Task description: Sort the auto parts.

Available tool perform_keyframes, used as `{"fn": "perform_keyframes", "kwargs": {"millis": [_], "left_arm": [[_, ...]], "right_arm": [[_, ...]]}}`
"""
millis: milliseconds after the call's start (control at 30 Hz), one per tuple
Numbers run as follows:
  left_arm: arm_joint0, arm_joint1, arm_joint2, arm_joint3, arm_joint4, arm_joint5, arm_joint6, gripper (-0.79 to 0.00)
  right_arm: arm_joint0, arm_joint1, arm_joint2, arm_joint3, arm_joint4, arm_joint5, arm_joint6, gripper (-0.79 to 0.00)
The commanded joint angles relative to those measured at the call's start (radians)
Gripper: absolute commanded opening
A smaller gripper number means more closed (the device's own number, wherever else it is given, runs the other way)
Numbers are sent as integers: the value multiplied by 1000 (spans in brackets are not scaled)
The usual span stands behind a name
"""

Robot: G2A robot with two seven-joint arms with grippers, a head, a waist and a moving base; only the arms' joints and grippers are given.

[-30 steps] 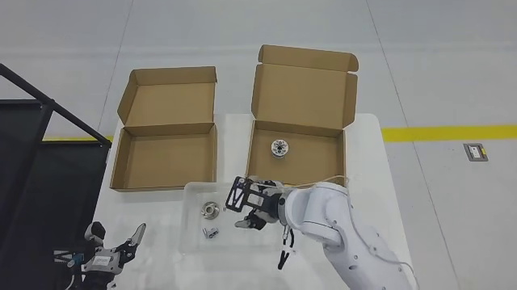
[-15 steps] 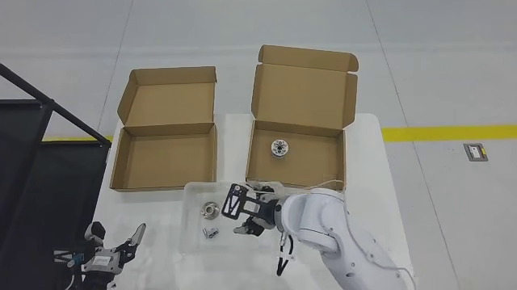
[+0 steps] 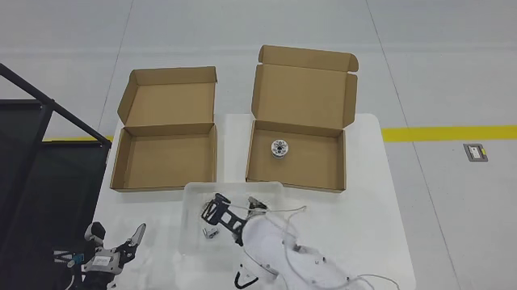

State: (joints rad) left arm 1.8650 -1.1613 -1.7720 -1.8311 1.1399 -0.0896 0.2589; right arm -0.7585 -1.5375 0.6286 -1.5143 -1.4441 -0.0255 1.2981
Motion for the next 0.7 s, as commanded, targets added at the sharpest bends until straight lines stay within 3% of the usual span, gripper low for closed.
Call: {"fn": "perform_keyframes", "kwargs": {"millis": [0, 133, 200, 333, 400, 667], "left_arm": [[0, 0, 0, 0, 0, 0, 0, 0], [0, 0, 0, 0, 0, 0, 0, 0], [0, 0, 0, 0, 0, 0, 0, 0], [0, 0, 0, 0, 0, 0, 0, 0], [0, 0, 0, 0, 0, 0, 0, 0], [0, 0, 0, 0, 0, 0, 0, 0]], "right_arm": [[13, -10, -2, 50, 20, 14, 12, -89], [37, -31, -4, 134, 50, 41, 11, -129], [49, -40, -4, 177, 45, 61, 15, -268], [59, -54, 2, 233, 64, 73, 4, -305], [61, -58, 4, 250, 64, 77, 5, -394], [64, -76, 13, 315, 70, 89, 18, -406]]}}
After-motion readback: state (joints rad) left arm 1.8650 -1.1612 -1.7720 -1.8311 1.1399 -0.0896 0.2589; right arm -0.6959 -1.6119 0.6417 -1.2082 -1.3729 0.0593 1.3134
